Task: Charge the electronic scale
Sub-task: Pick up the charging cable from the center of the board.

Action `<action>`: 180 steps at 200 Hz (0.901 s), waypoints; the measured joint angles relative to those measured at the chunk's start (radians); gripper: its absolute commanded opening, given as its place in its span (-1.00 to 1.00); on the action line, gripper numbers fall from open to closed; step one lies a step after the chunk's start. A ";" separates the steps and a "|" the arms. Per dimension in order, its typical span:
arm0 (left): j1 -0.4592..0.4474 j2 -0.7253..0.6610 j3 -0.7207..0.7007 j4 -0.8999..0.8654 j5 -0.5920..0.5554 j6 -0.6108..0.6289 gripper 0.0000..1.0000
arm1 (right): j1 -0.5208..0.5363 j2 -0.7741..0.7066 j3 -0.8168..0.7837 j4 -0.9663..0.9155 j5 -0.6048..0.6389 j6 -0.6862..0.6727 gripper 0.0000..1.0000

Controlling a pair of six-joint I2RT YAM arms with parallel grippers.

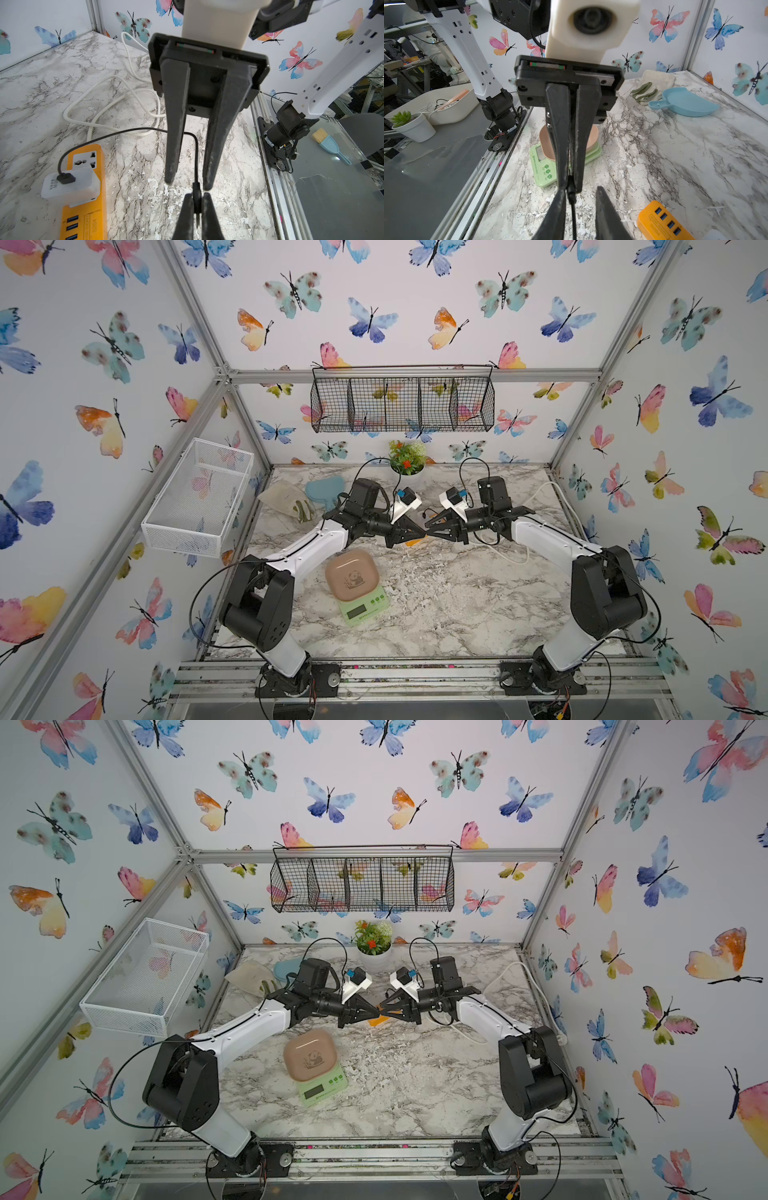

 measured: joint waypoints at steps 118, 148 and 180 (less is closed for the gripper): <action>0.000 0.000 0.000 0.030 -0.005 -0.029 -0.66 | 0.000 0.000 -0.003 0.016 -0.001 0.028 -0.92; 0.002 -0.001 -0.010 0.080 -0.010 -0.063 0.10 | 0.000 -0.010 -0.040 0.089 0.013 0.086 -0.96; 0.004 -0.034 -0.092 0.159 -0.080 -0.149 0.60 | 0.000 -0.018 -0.065 0.135 0.030 0.125 -0.96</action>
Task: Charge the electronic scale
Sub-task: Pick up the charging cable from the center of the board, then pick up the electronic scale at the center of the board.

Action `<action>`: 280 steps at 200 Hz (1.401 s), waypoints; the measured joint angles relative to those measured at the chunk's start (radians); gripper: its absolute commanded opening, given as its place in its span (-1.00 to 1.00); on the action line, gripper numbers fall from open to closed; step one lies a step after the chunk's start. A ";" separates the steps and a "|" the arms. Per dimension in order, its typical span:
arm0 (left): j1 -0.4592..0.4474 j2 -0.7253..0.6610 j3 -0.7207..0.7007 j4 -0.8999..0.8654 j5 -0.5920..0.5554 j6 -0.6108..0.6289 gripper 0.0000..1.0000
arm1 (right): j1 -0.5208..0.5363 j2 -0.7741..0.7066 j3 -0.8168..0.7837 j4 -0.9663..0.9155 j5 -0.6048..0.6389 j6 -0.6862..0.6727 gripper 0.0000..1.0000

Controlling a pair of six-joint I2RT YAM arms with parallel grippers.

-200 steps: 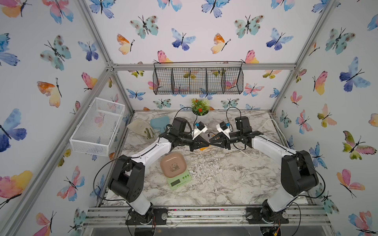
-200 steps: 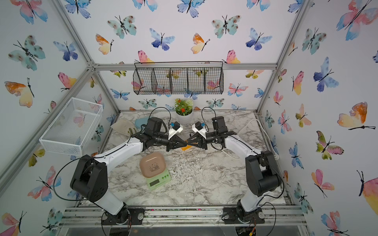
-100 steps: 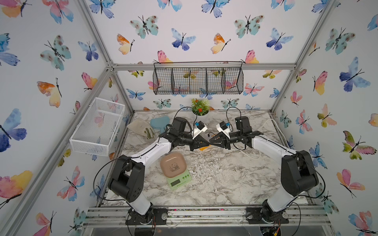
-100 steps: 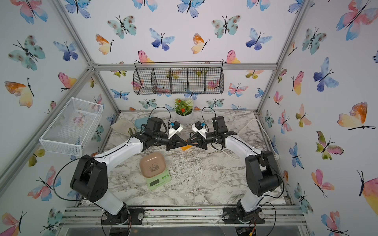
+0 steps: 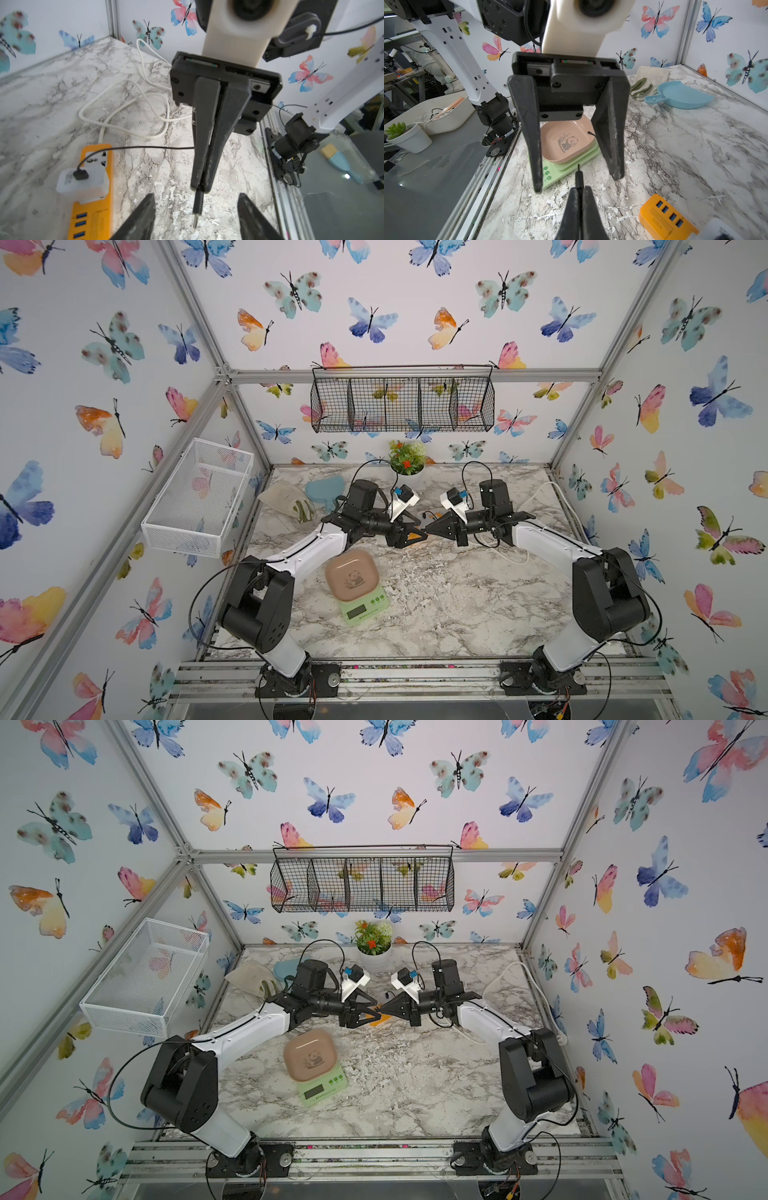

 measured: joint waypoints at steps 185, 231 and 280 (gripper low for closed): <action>0.048 -0.496 -0.444 -0.434 -1.147 -0.897 0.77 | 0.000 0.029 0.006 0.060 0.100 0.205 -0.96; 0.048 -0.569 -0.520 -0.517 -1.178 -1.028 0.32 | 0.000 0.031 0.004 0.093 0.149 0.291 -0.95; 0.048 -0.581 -0.591 -0.502 -1.122 -1.072 -0.64 | 0.000 0.030 -0.038 0.139 0.155 0.359 -0.95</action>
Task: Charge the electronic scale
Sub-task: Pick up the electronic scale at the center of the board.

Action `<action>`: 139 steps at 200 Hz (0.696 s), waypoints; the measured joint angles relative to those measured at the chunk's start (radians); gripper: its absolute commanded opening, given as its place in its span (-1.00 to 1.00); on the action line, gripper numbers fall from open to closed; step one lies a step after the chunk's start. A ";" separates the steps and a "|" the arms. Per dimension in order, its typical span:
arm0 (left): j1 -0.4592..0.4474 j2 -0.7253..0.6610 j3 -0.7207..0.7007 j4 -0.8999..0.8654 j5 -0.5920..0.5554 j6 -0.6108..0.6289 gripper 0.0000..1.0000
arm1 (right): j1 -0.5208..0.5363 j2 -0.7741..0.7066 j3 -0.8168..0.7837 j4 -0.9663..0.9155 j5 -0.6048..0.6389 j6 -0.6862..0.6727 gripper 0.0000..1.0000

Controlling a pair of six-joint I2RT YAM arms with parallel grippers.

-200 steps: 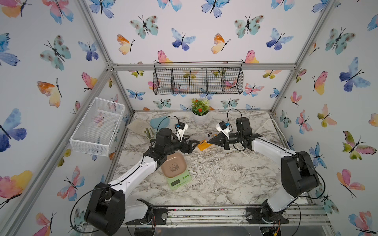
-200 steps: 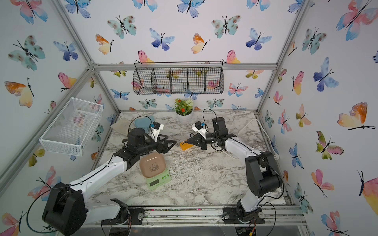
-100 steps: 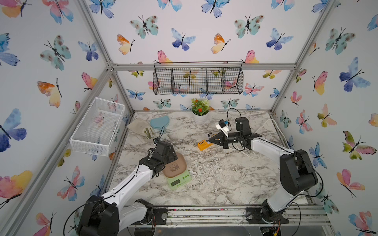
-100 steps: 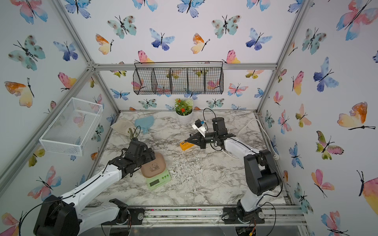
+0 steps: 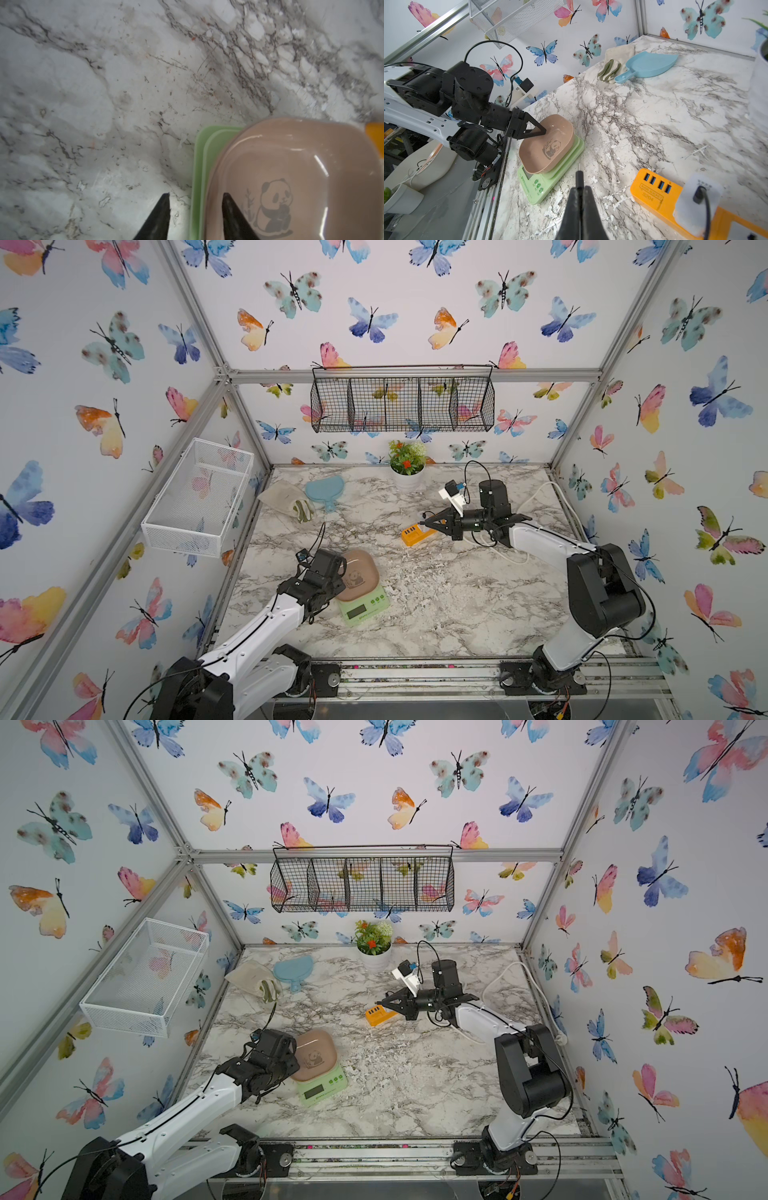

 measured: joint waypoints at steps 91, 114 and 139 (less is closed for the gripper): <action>0.005 -0.002 0.023 0.090 0.055 0.112 -1.00 | 0.000 -0.016 -0.066 0.048 0.016 0.081 -0.96; 0.019 -0.001 0.051 0.132 0.092 0.212 -1.00 | 0.000 -0.046 -0.105 0.080 0.016 0.113 -0.96; 0.045 0.006 0.087 0.236 0.159 0.336 -1.00 | 0.000 -0.092 -0.154 0.138 0.016 0.159 -0.96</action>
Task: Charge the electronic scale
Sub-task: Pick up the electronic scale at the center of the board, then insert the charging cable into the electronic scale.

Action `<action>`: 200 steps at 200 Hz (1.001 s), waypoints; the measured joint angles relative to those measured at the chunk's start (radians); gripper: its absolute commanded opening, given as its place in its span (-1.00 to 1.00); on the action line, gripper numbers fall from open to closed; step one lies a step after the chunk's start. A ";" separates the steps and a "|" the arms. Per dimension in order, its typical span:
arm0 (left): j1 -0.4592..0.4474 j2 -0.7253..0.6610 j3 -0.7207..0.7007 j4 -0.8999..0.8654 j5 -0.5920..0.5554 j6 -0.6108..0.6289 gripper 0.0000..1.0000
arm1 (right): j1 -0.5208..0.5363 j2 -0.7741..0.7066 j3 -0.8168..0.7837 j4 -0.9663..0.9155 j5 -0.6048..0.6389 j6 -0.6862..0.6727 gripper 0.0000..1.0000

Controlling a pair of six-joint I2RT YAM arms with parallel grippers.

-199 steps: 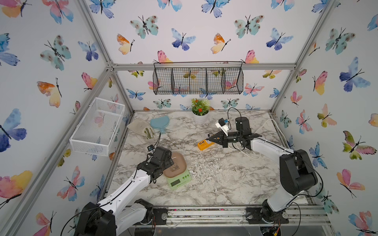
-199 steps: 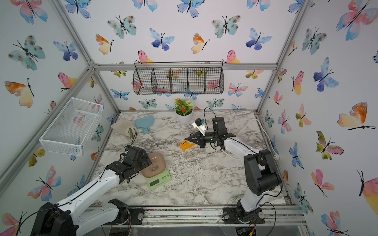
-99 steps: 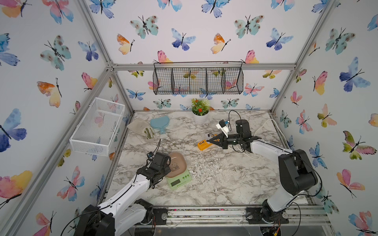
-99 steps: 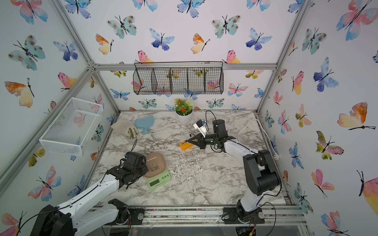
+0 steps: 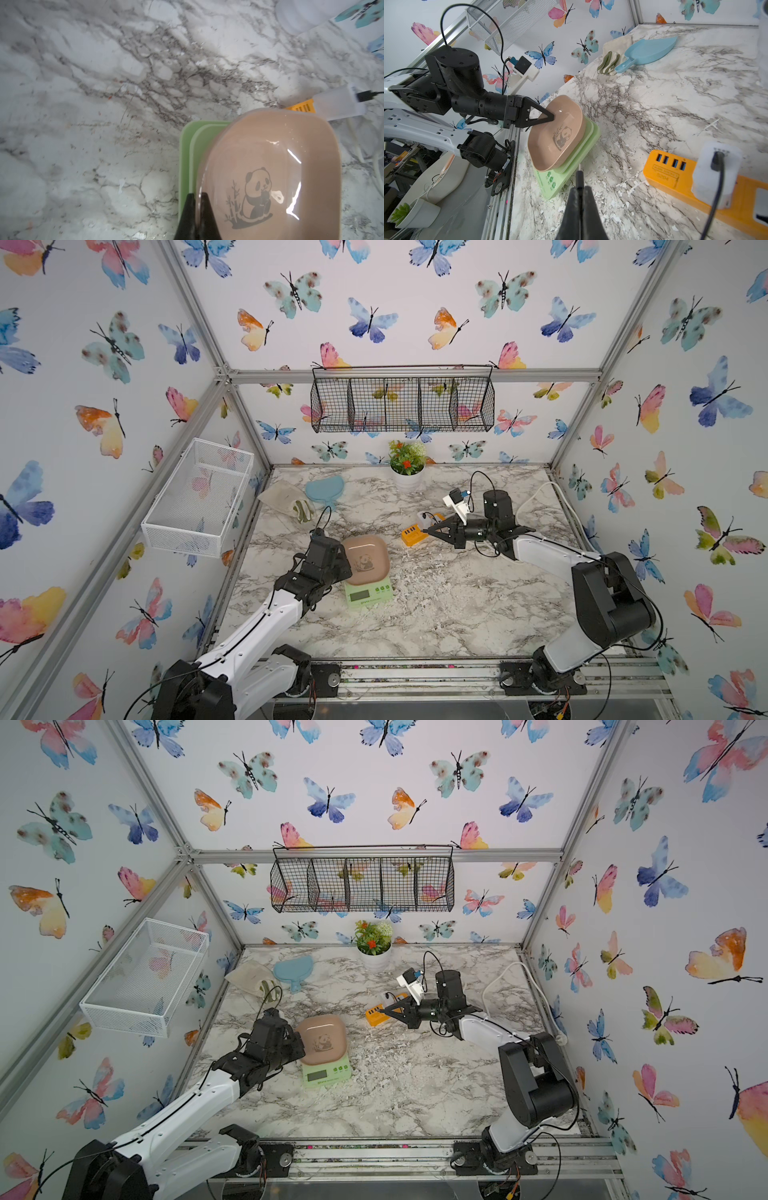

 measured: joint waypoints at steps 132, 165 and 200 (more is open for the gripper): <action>0.098 0.159 0.127 0.401 0.402 0.150 -1.00 | 0.002 -0.073 -0.183 0.360 -0.014 0.198 -0.96; 0.103 0.185 0.151 0.436 0.468 0.139 -1.00 | 0.015 -0.072 -0.184 0.403 -0.045 0.200 -0.96; 0.111 0.205 0.154 0.471 0.535 0.135 -1.00 | 0.027 -0.068 -0.183 0.397 -0.068 0.197 -0.96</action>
